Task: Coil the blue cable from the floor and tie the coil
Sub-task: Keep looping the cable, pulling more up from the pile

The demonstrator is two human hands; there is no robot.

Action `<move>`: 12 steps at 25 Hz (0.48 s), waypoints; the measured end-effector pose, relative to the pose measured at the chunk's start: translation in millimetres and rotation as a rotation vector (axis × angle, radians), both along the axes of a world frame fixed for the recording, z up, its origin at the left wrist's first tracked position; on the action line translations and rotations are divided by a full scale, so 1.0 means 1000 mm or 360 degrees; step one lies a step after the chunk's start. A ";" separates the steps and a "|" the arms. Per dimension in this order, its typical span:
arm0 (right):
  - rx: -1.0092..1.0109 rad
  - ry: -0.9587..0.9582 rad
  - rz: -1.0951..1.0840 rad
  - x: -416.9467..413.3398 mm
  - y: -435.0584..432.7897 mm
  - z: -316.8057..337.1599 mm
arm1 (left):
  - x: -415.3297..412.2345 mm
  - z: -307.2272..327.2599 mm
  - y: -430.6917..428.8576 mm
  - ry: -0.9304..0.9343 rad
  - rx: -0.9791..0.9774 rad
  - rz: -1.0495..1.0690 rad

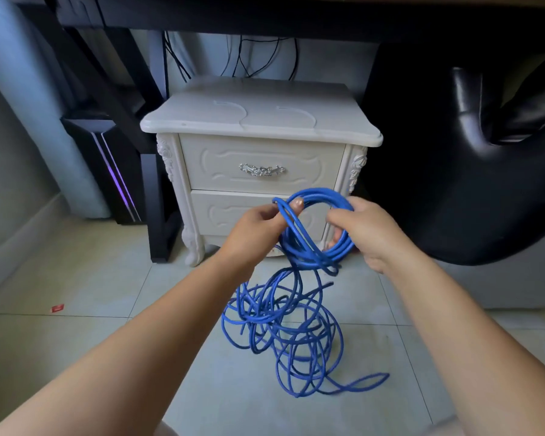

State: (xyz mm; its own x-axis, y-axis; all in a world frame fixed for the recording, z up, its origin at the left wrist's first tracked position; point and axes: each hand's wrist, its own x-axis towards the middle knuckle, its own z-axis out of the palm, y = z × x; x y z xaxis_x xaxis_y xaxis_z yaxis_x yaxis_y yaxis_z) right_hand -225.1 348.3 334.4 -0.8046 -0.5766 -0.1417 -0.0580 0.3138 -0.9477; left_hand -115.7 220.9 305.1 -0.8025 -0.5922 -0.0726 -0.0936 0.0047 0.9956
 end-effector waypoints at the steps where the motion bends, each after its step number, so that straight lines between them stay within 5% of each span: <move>1: 0.0097 -0.0003 0.0116 0.002 0.000 -0.001 | 0.000 0.002 -0.001 -0.0012 -0.0021 -0.0062; 5: 0.0281 0.0137 0.0351 0.006 -0.003 -0.010 | 0.000 0.008 0.003 -0.0077 -0.0062 -0.0238; 12: 0.0243 0.0056 0.0610 0.015 -0.006 -0.018 | -0.006 0.009 -0.008 -0.0377 -0.0937 -0.0207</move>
